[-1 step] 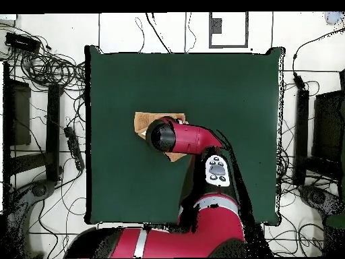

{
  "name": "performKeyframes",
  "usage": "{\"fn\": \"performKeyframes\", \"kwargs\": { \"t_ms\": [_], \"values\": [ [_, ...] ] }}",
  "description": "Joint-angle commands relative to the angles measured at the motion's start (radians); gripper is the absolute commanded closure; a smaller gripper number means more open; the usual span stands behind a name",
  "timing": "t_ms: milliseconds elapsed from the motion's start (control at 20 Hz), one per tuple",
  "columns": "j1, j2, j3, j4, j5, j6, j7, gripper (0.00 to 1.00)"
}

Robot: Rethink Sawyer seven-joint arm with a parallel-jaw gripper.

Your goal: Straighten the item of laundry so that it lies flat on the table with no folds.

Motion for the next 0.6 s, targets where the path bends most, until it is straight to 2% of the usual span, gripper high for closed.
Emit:
{"fn": "performKeyframes", "kwargs": {
  "t_ms": [50, 600],
  "values": [
    [0.037, 0.034, 0.039, 0.096, -0.019, -0.006, 0.166, 1.00],
    [0.060, 0.034, 0.026, 0.105, -0.018, -0.092, 0.206, 1.00]
  ]
}}
